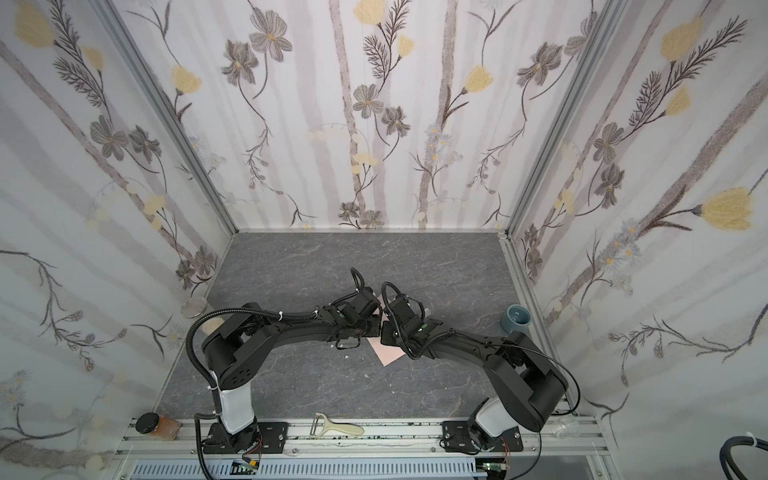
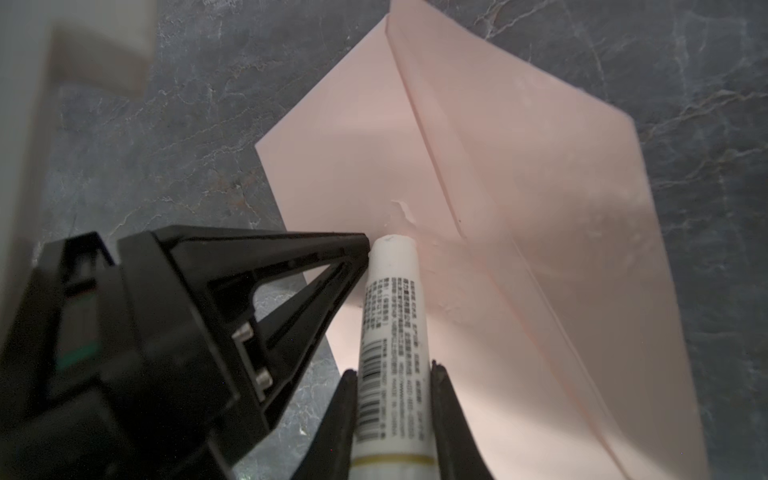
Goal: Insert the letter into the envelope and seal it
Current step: 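Rub the glue stick along the envelope flap with the right gripper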
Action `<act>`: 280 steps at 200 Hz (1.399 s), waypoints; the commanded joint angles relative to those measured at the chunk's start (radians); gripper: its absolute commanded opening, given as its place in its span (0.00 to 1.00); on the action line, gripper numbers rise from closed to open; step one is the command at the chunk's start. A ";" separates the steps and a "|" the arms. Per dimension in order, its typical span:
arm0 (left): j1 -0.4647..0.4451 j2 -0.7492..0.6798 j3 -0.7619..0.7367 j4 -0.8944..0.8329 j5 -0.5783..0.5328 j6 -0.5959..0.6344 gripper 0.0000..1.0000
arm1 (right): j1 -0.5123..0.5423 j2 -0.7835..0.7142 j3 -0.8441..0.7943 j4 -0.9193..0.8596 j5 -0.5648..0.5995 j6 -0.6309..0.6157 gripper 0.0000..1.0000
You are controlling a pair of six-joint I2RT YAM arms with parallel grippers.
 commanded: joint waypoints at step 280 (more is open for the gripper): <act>0.057 -0.010 -0.003 -0.111 -0.032 0.038 0.00 | -0.024 -0.013 -0.031 -0.051 0.007 0.024 0.00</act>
